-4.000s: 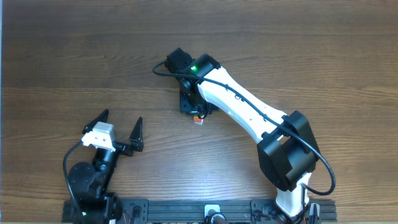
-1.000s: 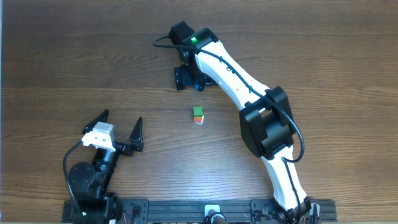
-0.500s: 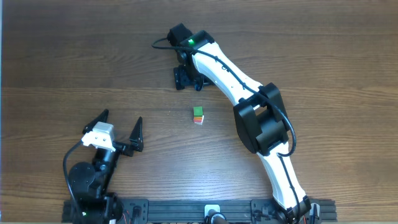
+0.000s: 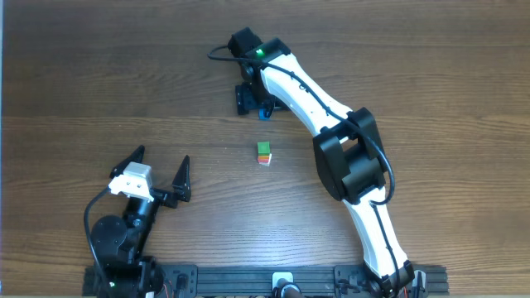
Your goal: Stack Cubes
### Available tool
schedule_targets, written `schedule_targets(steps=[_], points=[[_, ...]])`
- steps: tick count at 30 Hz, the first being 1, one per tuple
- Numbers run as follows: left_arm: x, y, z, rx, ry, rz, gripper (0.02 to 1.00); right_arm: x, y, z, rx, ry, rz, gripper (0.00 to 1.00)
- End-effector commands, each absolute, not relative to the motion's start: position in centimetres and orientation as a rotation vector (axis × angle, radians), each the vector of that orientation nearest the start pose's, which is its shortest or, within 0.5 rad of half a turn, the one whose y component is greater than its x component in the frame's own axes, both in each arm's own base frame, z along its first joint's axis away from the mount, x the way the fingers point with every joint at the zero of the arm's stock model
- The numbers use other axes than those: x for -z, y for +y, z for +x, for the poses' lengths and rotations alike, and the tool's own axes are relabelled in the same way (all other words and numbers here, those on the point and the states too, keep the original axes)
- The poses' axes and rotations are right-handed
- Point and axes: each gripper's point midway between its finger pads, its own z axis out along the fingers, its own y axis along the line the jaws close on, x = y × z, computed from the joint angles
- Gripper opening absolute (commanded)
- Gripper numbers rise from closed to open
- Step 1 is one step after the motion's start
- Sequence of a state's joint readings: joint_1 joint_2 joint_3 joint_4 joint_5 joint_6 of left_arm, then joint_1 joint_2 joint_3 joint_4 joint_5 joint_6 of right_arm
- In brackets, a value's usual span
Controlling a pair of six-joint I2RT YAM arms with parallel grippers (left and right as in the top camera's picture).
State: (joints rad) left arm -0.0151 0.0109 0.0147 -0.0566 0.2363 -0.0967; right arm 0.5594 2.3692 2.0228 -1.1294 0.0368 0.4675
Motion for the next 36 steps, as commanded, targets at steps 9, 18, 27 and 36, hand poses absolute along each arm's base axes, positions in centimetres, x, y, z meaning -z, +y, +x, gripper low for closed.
schedule_targets(steps=[9,18,27,36], points=[[-16.24,-4.66,24.05,0.278,1.623,0.139,1.000,-0.58,25.66,41.99,-0.061,3.047,-0.118,0.890],[-16.22,-4.66,24.06,0.278,1.624,0.139,1.000,-0.59,25.87,41.91,-0.086,3.054,-0.114,0.704],[-16.24,-4.66,24.05,0.278,1.623,0.139,1.000,-0.59,25.92,41.89,-0.087,3.054,-0.106,0.421],[-16.24,-4.66,24.05,0.278,1.623,0.139,1.000,-0.59,25.91,41.89,-0.087,3.055,-0.101,0.246]])
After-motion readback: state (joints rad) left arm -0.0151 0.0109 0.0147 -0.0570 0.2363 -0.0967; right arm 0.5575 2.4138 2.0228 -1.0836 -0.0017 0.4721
